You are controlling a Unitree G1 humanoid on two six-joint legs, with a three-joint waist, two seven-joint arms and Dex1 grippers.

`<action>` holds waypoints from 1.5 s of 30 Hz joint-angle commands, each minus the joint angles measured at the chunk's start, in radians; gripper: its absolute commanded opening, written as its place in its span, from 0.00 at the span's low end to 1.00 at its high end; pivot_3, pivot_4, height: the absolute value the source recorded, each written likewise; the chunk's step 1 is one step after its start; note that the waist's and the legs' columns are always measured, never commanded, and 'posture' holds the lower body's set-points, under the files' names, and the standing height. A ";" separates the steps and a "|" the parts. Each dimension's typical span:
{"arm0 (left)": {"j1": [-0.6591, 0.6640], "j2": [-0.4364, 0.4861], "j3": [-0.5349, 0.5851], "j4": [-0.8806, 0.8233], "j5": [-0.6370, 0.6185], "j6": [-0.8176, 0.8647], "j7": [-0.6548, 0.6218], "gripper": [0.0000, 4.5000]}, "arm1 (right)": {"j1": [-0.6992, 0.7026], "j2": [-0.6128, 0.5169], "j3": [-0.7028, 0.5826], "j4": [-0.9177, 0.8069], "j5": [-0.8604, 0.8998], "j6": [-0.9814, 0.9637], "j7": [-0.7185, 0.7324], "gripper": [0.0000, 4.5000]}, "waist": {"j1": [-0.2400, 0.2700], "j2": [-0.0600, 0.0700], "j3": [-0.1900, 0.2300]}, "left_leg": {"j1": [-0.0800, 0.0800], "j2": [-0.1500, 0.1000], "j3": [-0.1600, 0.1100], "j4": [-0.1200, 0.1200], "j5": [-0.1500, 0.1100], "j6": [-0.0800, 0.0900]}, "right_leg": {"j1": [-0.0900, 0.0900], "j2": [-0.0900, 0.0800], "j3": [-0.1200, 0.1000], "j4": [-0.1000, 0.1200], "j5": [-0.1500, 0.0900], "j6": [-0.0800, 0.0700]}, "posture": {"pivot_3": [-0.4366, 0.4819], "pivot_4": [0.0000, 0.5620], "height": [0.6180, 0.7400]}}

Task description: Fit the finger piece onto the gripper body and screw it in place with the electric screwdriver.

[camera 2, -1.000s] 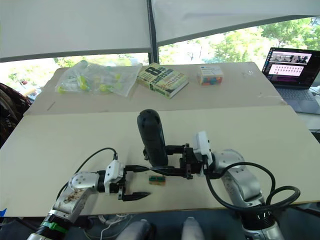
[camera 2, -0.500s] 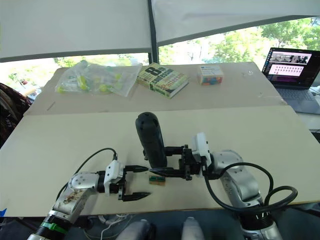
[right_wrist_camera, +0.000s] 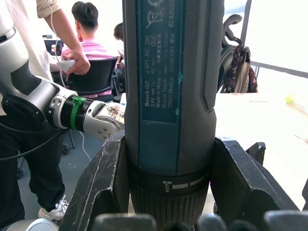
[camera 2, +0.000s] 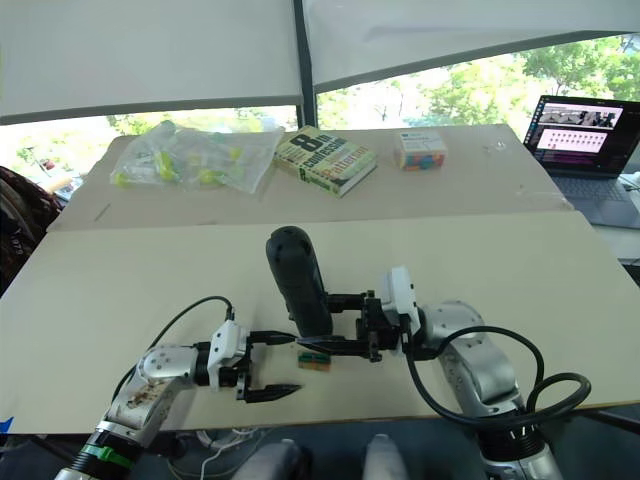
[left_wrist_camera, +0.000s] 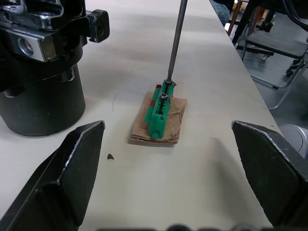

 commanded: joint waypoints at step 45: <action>-0.047 0.182 0.370 -0.209 -0.417 0.338 -0.002 1.00 | -0.412 -0.039 -0.235 0.112 0.316 0.259 -0.131 0.42 | -0.002 -0.002 0.001 | -0.002 0.003 0.001 -0.002 0.000 -0.001 | -0.003 0.002 0.000 -0.002 0.001 -0.002 | 0.48 0.27 1.00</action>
